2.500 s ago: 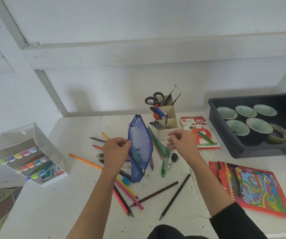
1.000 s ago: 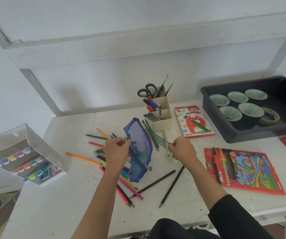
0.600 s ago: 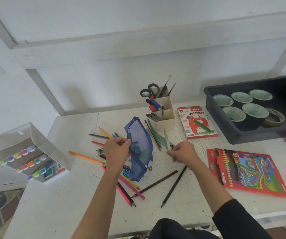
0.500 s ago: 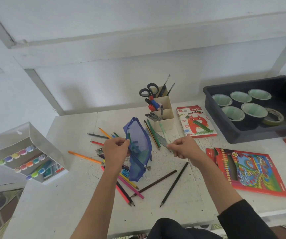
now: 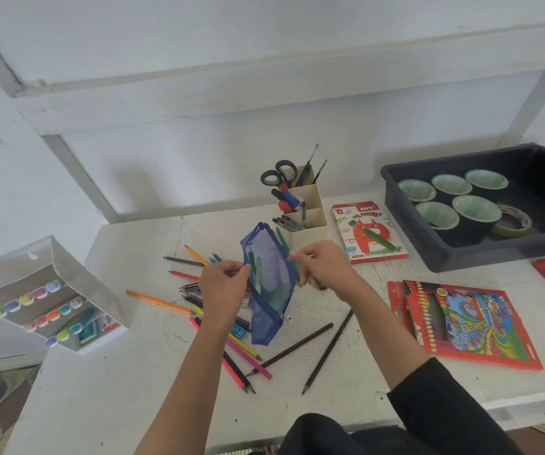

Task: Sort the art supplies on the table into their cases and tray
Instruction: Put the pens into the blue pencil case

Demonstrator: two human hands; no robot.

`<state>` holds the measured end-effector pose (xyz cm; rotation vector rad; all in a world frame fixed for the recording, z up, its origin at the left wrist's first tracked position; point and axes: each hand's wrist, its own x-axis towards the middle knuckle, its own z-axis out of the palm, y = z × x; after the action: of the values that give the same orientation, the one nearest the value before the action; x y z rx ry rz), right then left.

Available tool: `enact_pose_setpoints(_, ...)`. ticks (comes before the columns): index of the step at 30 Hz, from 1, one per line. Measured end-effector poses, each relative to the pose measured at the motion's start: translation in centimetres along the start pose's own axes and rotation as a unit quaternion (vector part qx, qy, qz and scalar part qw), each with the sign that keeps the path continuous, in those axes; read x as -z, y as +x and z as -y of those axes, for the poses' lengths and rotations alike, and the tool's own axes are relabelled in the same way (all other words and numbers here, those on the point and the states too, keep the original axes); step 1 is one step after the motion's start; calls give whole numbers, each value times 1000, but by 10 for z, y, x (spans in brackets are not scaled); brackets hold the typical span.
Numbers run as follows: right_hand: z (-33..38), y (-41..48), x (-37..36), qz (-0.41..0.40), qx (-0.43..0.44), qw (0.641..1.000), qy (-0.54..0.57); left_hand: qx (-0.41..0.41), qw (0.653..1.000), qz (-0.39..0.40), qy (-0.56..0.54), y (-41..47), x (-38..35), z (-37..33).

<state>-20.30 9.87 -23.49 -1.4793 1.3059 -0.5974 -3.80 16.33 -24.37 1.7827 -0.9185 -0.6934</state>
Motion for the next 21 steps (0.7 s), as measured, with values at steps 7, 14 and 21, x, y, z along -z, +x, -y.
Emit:
enact_pose_setpoints(7,-56,33,21,-90,-29,973,-212,20,1000,-18,-8,1,15,5)
enact_pose_setpoints(14,-91,31,-7,-91,15,948,-306,21,999,-25,-10,3,21,5)
enact_pose_setpoints(21,-32,9,-11,-140,132,981,-39,27,999,-21,-7,2,16,7)
